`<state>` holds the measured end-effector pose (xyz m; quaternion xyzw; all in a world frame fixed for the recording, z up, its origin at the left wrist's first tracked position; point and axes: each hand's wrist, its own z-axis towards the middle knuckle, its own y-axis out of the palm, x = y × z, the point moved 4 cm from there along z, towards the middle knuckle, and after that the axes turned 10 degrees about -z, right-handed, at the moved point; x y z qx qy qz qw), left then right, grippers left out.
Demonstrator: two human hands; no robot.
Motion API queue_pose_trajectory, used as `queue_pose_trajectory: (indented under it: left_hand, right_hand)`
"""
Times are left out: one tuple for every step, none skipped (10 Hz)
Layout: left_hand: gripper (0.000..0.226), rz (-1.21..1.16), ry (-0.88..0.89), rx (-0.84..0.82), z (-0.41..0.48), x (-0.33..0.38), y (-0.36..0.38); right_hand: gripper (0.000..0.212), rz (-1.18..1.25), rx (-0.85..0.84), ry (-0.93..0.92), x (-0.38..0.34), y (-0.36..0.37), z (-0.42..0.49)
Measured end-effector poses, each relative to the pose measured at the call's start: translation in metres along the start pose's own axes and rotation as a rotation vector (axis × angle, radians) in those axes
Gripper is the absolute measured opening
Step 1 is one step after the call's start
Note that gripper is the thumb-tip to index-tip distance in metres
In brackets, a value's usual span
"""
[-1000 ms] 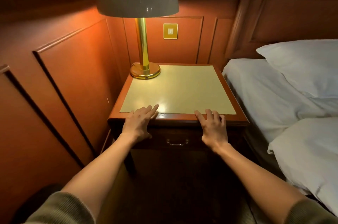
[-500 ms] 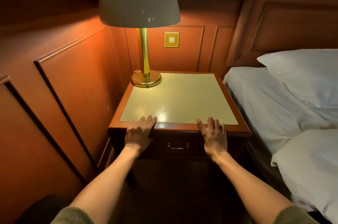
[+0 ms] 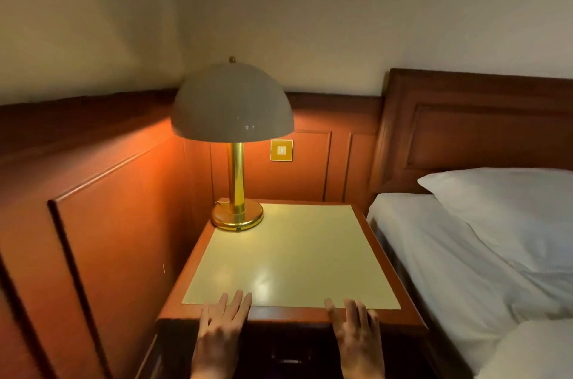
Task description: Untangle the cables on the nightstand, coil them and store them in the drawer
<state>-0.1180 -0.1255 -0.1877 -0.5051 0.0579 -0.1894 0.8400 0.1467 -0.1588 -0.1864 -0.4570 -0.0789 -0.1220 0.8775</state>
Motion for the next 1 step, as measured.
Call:
queue_pose_trajectory:
  left_hand:
    - [0.051,0.1,0.091,0.065,0.0045,-0.0017,0.0031]
  right_hand:
    - [0.037,-0.099,0.233,-0.108,-0.0117,-0.0112,0.0038]
